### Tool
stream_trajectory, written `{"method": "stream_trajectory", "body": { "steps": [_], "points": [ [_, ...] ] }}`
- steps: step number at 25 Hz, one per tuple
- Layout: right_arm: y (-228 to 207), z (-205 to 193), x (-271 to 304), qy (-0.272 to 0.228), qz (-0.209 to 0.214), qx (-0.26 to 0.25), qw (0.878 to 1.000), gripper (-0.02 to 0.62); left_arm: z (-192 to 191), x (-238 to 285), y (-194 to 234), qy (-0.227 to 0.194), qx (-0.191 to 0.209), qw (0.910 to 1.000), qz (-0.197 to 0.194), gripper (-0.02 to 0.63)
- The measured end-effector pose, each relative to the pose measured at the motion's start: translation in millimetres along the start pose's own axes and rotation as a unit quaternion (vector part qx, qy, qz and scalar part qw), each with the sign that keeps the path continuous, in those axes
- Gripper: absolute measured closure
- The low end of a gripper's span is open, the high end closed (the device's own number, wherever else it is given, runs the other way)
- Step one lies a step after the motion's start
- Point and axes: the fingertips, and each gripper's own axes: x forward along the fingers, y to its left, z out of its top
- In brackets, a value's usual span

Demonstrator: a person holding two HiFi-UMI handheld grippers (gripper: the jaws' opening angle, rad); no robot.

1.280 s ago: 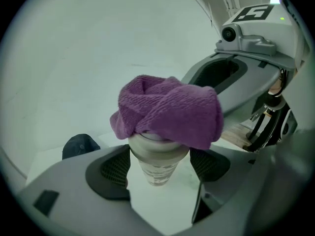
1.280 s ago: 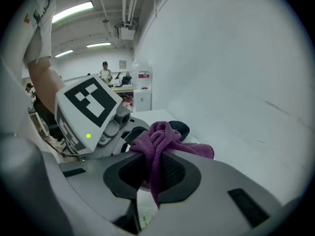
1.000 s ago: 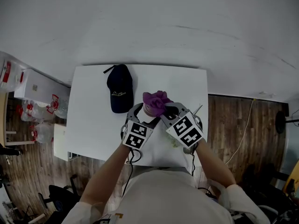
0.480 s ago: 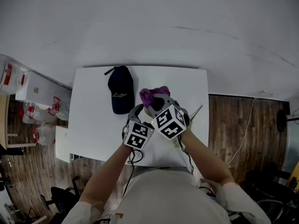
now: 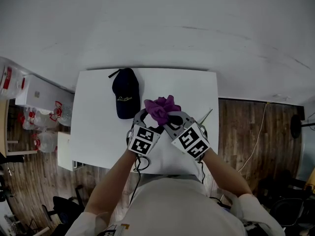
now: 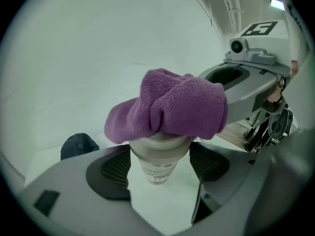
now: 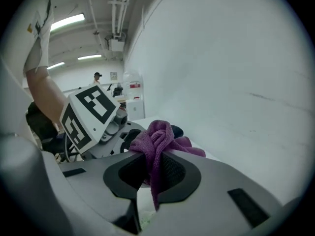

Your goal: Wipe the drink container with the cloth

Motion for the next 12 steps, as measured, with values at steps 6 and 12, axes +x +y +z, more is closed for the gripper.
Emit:
{"method": "stream_trajectory", "body": {
  "steps": [6, 12],
  "points": [
    [-42, -1, 1, -0.017, -0.071, 0.043, 0.996, 0.522, -1, 0, 0, -0.001, -0.006, 1.0, -0.001, 0.219],
    [-46, 17, 24, -0.012, -0.071, 0.018, 0.997, 0.522, -3, -1, -2, -0.001, -0.014, 0.9999, 0.009, 0.222]
  ]
}}
